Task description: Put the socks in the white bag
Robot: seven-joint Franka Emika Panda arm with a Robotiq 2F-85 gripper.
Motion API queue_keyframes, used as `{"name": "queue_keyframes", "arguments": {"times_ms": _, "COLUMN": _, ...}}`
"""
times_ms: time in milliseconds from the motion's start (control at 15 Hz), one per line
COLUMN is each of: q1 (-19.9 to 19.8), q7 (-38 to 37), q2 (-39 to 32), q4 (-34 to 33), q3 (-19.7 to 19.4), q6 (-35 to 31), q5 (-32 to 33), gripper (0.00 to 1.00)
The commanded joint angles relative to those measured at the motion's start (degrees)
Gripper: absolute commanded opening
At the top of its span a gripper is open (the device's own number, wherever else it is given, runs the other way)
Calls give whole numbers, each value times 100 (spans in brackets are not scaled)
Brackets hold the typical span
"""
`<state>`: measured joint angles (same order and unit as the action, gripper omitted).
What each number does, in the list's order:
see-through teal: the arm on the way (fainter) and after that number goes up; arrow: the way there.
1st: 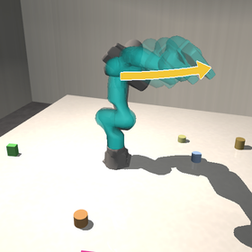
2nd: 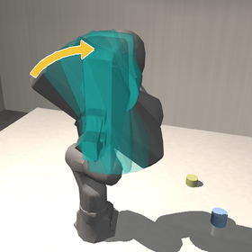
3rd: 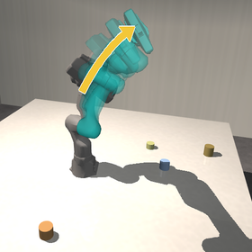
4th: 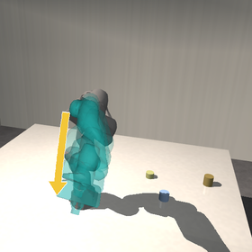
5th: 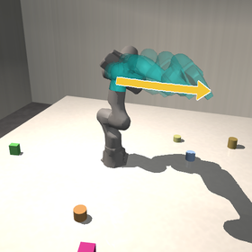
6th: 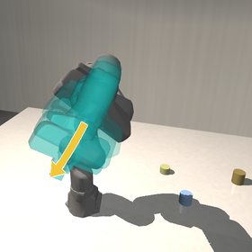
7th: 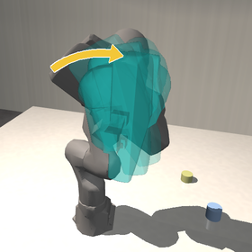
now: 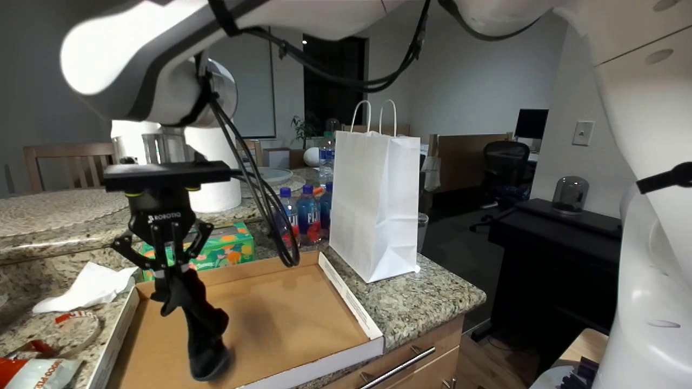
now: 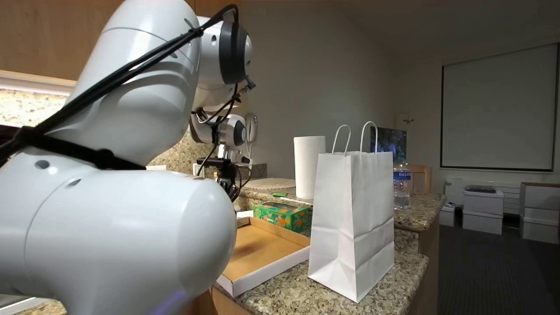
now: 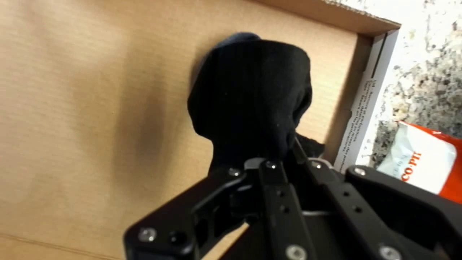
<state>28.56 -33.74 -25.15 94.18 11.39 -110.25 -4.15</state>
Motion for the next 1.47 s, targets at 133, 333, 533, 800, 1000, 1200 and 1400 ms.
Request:
{"name": "queue_keyframes", "arguments": {"times_ms": 133, "q1": -37, "q7": -288, "q2": 793, "q4": -186, "q3": 142, "q6": 966, "q5": 149, "gripper": 8}}
{"name": "queue_keyframes", "arguments": {"times_ms": 333, "q1": -91, "q7": -263, "q2": 1047, "q4": -556, "q3": 187, "q6": 1554, "q5": 168, "gripper": 8}}
{"name": "queue_keyframes", "arguments": {"times_ms": 533, "q1": -58, "q7": -676, "q2": 1467, "q4": -695, "q3": 154, "q6": 1682, "q5": 584, "gripper": 8}}
{"name": "queue_keyframes", "arguments": {"times_ms": 800, "q1": -137, "q7": -1258, "q2": 1964, "q4": -831, "q3": 209, "q6": 1881, "q5": 1381, "gripper": 8}}
{"name": "queue_keyframes", "arguments": {"times_ms": 1000, "q1": -333, "q7": -1399, "q2": 2318, "q4": -949, "q3": 240, "q6": 2352, "q5": 1651, "gripper": 8}}
{"name": "queue_keyframes", "arguments": {"times_ms": 1200, "q1": -697, "q7": -1304, "q2": 2741, "q4": -993, "q3": 172, "q6": 2765, "q5": 1557, "gripper": 8}}
{"name": "queue_keyframes", "arguments": {"times_ms": 1400, "q1": -1147, "q7": -1282, "q2": 3130, "q4": -982, "q3": 67, "q6": 2992, "q5": 1492, "gripper": 8}}
